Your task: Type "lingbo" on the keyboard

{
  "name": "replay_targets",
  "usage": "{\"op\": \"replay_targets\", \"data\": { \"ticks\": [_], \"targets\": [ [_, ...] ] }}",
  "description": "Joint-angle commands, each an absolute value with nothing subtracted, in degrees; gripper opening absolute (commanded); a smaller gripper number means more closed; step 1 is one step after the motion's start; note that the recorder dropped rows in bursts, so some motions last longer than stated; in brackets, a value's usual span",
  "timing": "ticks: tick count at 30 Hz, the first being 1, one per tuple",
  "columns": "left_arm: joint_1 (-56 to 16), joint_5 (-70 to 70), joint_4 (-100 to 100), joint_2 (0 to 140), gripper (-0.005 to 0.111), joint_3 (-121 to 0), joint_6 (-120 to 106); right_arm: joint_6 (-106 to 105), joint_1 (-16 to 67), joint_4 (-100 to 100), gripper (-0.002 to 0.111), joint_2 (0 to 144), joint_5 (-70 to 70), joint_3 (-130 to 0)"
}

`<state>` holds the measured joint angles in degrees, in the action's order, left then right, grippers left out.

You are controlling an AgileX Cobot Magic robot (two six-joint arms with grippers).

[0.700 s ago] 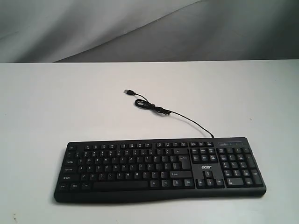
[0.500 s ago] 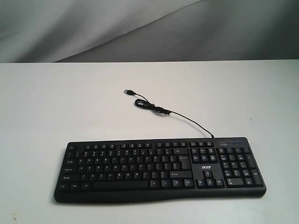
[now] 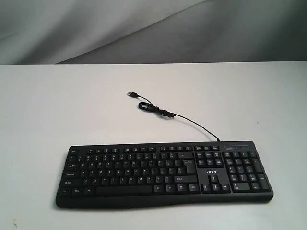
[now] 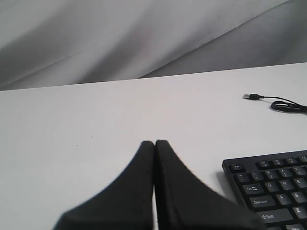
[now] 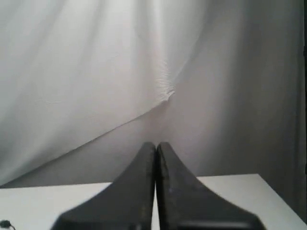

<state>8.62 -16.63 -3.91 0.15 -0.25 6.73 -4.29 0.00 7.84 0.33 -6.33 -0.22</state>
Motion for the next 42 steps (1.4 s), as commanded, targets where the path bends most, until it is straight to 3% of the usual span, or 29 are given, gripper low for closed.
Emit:
{"op": "replay_targets", "data": {
  "ticks": [1,6,12,21,28,38,42],
  "targets": [
    [8.7,-16.4,-3.4,0.0,0.001,0.0,7.0,-4.2,0.0,8.2,0.000,0.0,-14.1,0.0],
    [8.7,-16.4,-3.4,0.0,0.001,0.0,7.0,-3.8,0.0,8.2,0.000,0.0,-9.2,-4.4],
    [8.7,-16.4,-3.4,0.0,0.001,0.0,7.0,-5.0,0.0,7.9,0.000,6.4,4.4,-20.1],
    [8.7,-16.4,-3.4,0.0,0.001,0.0,7.0,-17.9,0.1,17.0,0.000,37.2,30.5,-45.0],
    [8.7,-16.4,-3.4,0.0,0.001,0.0,7.0,-21.6,0.1,41.9,0.000,57.9,54.0,-47.8],
    [8.7,-16.4,-3.4,0.0,0.001,0.0,7.0,-21.4,0.1,44.2,0.000,74.0,47.3,-47.8],
    [8.7,-16.4,-3.4,0.0,0.001,0.0,7.0,-34.4,0.1,51.4,0.000,77.3,43.5,-47.9]
  ]
}}
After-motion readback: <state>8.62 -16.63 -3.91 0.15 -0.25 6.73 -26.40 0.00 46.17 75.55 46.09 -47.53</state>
